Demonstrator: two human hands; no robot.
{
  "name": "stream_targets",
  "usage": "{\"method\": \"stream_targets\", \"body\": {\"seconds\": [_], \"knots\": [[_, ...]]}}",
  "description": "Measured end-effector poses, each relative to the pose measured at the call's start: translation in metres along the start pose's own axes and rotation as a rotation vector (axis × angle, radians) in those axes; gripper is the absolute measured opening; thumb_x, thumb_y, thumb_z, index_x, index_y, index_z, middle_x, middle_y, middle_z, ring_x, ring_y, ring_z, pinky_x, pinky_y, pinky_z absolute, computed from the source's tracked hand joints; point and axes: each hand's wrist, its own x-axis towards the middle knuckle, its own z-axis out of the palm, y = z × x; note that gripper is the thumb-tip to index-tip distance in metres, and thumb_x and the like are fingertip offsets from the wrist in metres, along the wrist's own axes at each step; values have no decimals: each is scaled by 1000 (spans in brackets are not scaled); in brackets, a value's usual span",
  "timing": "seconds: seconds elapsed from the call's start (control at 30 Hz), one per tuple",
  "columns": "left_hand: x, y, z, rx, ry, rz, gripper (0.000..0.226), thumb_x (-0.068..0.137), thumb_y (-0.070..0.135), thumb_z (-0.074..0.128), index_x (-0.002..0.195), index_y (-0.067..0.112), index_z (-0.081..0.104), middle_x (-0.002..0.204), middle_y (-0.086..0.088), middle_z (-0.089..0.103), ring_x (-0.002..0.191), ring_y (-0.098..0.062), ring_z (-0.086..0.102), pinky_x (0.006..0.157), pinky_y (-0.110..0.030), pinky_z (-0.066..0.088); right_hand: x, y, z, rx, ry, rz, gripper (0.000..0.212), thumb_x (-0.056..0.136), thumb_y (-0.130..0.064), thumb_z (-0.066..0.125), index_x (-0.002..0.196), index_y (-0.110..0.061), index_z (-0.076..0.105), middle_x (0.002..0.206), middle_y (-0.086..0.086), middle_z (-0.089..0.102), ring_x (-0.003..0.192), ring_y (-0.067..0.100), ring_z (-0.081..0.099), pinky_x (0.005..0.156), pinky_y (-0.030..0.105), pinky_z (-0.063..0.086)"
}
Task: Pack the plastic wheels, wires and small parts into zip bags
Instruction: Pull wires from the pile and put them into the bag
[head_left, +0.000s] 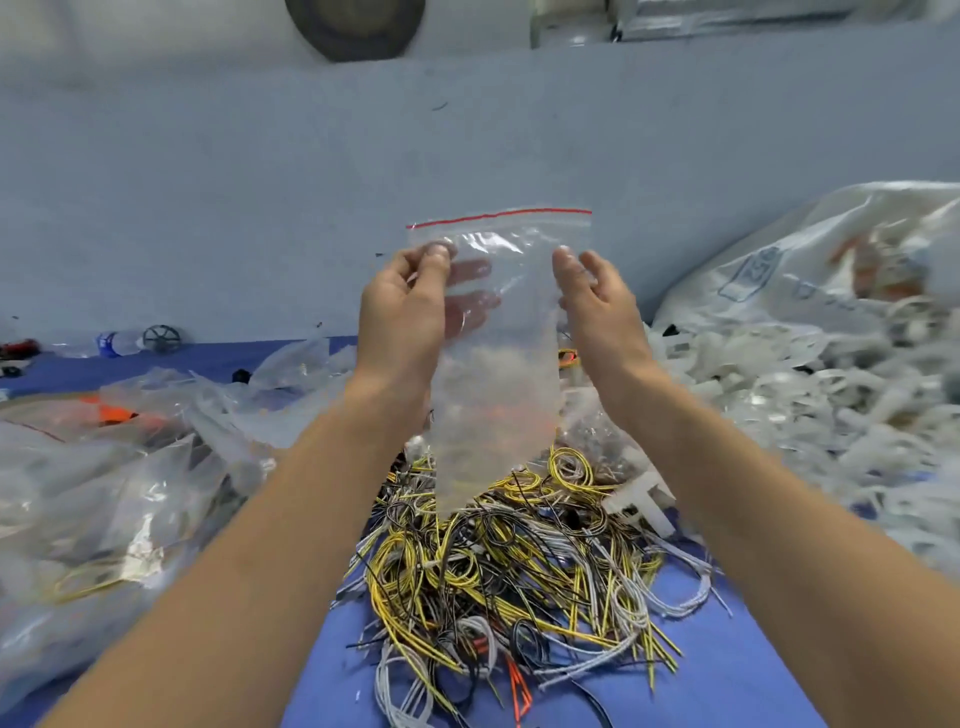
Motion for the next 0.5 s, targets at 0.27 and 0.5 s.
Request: {"method": "stream_targets", "body": {"seconds": [0.27,0.5], "knots": [[-67,-29,6,-189,-217,-207,19,97,31,56,103,14,59,104,-8,74,83,-23,71,70,-33,57,-14,-51,-65,-54,9,-203,27,103,-26,50,81,-17,61,59,-13,58,49,0,51,51,14,42],[-97,-54,7,-46,-373,-301,19,91,35,57,91,27,75,100,-6,75,85,-20,71,69,-34,59,-37,-30,-83,-658,-246,-395,33,104,-33,46,81,-19,65,55,-14,50,53,-2,45,56,18,38]]}}
